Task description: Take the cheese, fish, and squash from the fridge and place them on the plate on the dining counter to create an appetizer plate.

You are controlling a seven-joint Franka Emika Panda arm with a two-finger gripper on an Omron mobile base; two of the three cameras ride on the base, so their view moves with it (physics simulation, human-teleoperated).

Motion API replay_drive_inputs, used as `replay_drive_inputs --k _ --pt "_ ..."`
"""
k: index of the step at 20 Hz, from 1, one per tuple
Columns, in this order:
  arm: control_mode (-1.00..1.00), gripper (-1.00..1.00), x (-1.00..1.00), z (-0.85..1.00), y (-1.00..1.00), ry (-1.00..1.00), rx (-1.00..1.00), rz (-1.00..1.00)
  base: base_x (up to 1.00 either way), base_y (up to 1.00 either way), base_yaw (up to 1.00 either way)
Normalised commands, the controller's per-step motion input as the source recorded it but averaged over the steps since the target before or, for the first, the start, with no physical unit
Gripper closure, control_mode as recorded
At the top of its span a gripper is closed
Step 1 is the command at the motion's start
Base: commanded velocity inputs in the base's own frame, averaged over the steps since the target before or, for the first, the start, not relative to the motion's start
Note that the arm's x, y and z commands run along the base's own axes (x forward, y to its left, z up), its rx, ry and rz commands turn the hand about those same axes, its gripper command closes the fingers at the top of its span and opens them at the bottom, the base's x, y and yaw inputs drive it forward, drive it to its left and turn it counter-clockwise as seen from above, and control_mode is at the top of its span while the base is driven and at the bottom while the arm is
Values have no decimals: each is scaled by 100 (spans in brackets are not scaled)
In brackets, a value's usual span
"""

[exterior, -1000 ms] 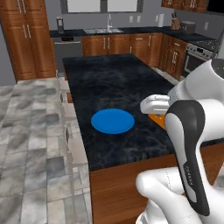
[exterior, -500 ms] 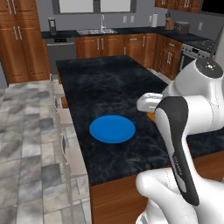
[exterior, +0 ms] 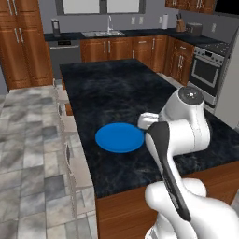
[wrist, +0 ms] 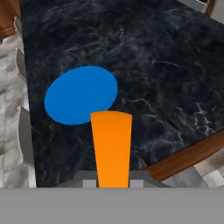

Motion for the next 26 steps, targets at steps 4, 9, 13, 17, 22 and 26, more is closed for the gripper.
replay_drive_inputs --k 4,9,13,17,22,26 --pt "-100 100 67 -49 0 0 0 -4 0 0 0" --pt "-100 100 82 -35 0 4 0 -3 0 0 0" --pt "-100 100 84 -30 0 9 0 -4 0 0 0" --pt "-100 100 80 -22 4 11 0 -4 0 0 0" --pt "-100 100 75 -19 22 13 0 -3 0 0 0" --pt "-100 100 52 -28 12 12 0 -4 0 0 0"
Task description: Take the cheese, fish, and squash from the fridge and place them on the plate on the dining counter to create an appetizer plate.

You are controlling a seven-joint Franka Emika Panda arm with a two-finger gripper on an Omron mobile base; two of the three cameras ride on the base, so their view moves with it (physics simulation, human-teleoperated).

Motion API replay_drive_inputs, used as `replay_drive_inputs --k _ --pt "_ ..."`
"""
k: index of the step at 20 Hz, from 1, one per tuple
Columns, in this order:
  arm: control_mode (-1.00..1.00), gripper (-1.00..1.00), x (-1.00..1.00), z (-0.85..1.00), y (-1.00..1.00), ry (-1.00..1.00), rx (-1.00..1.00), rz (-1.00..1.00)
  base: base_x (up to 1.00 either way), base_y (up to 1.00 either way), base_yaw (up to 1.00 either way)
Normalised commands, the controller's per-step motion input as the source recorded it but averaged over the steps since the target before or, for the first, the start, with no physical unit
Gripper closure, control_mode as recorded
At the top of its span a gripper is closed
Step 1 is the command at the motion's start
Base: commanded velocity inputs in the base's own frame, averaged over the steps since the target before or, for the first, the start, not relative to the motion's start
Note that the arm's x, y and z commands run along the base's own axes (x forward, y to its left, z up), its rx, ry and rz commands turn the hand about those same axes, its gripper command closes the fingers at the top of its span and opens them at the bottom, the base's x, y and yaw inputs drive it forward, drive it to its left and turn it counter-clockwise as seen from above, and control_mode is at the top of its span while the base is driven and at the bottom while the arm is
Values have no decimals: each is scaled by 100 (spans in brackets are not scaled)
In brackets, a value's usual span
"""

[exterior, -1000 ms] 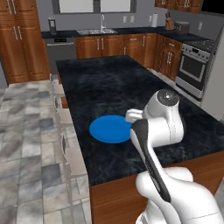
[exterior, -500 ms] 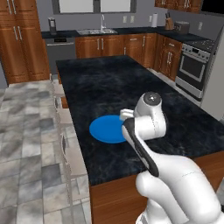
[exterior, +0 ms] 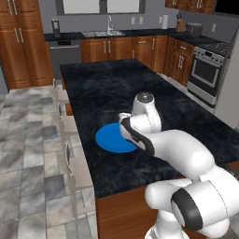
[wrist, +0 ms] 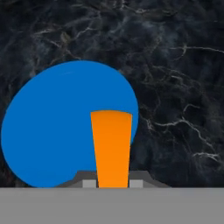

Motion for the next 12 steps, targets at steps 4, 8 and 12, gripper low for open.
replay_drive_inputs --k 4,8,12 --pt "-100 100 21 -43 0 5 0 -4 0 0 0" --pt "-100 100 3 -51 -1 1 0 -2 0 0 0" --pt "-100 100 0 -51 -5 0 0 -1 0 0 0"
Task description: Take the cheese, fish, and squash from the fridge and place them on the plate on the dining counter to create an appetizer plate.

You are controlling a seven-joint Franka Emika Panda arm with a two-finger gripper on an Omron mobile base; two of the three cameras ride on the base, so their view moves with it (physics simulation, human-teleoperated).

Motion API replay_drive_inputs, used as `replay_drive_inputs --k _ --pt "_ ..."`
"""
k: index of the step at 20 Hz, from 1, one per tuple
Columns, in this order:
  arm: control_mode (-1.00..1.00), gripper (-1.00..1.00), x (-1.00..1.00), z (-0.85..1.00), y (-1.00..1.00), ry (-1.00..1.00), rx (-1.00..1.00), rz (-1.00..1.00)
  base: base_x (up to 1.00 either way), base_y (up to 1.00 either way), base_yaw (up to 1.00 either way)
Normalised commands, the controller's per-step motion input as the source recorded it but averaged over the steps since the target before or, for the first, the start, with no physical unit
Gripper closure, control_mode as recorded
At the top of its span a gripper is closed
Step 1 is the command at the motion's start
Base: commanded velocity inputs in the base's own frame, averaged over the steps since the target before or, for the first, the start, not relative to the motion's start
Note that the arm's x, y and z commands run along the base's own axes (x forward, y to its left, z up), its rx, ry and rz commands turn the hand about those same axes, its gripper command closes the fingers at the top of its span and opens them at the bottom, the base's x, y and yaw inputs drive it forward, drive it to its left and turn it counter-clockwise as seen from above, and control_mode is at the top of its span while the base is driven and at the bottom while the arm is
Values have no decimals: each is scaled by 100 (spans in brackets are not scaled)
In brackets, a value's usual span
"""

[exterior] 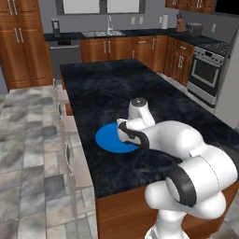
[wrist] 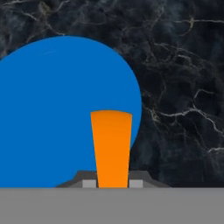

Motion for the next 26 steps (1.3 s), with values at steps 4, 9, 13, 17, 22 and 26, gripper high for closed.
replay_drive_inputs --k 4,9,13,17,22,26 --pt "-100 100 0 -31 -14 -6 0 0 0 0 0" --pt "-100 100 0 -21 -20 -7 0 0 0 0 0" --pt "-100 100 0 -17 -8 -7 0 0 0 0 0" --pt "-100 100 4 -18 0 -6 0 0 0 0 0" --pt "-100 100 21 -12 0 -3 0 0 0 0 0" --pt "-100 100 35 0 0 0 0 0 0 0 0"
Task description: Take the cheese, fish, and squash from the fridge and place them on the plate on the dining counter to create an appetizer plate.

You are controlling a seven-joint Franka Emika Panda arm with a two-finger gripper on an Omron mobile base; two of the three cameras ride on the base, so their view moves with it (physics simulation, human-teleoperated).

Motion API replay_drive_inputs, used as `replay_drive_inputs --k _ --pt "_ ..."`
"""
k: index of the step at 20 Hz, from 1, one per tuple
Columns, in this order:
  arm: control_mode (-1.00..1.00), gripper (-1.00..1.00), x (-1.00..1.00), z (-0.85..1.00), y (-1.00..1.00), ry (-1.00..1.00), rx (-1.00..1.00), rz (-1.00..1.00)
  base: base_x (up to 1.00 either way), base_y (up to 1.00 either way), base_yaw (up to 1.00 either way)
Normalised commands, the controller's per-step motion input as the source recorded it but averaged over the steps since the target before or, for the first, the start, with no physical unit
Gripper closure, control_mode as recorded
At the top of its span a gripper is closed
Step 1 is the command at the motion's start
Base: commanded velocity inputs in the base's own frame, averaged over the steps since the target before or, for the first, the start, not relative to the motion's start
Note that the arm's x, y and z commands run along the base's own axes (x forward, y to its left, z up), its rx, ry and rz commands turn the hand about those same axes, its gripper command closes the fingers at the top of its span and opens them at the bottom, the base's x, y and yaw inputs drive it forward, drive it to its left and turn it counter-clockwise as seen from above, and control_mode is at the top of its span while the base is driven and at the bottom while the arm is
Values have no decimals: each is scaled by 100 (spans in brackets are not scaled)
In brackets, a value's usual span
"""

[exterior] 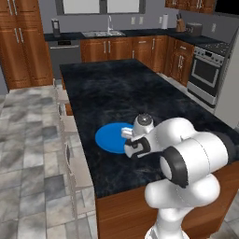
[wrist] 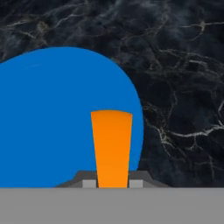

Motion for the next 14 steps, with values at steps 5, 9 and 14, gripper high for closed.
replay_drive_inputs --k 5,9,14 --pt "-100 100 26 0 0 0 0 -3 0 0 0" --pt "-100 100 29 0 0 0 0 -5 0 0 0" --pt "-100 -100 15 -8 0 0 0 -5 0 0 0"
